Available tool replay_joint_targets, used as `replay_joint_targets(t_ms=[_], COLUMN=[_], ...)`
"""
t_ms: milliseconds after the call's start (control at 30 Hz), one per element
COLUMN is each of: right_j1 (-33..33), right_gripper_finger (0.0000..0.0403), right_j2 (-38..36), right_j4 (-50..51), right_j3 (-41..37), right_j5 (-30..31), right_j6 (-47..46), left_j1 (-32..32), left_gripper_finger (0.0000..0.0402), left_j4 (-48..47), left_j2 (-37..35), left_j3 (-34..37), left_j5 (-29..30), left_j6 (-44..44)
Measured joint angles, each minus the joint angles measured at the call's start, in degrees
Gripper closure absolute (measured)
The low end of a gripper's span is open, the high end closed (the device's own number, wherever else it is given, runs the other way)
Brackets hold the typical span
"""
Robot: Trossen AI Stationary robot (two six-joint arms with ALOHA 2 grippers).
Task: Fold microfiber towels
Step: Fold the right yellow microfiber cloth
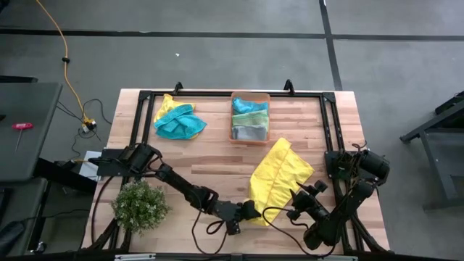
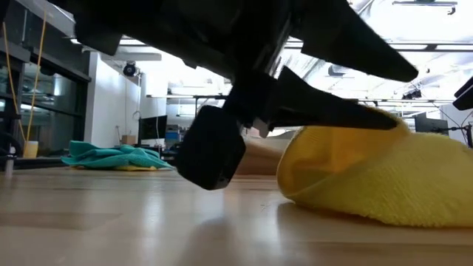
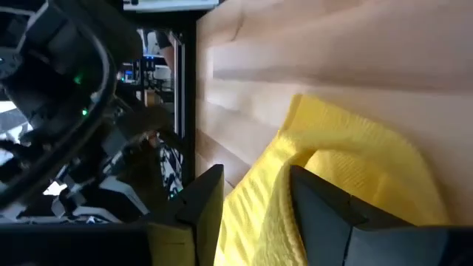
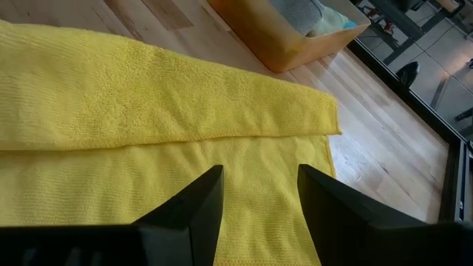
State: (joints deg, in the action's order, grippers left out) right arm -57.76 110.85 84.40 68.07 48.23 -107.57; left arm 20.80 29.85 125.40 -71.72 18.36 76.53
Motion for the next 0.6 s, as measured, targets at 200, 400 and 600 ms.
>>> replay_joint_targets(t_ms=[200,400,600], right_j1=[0.02,0.02,0.01], right_gripper_finger=[0.0236,0.0236,0.0236], right_j2=[0.00,0.00,0.00], right_j4=[0.00,0.02,0.02], right_j3=[0.00,0.00,0.00], right_j5=[0.00,0.02,0.02], right_j6=[-0.02,0.01,-0.02], left_j1=[-0.15,0.07,0.18], left_gripper_finger=[0.0273,0.0313,0.0392], left_j4=[-0.06,-0.15,-0.06], left_j2=[0.00,0.00,0.00], left_j3=[0.01,0.00,0.00], left_j5=[-0.49,-1.10,-1.07], left_j6=[-1.97,-2.90,-3.20])
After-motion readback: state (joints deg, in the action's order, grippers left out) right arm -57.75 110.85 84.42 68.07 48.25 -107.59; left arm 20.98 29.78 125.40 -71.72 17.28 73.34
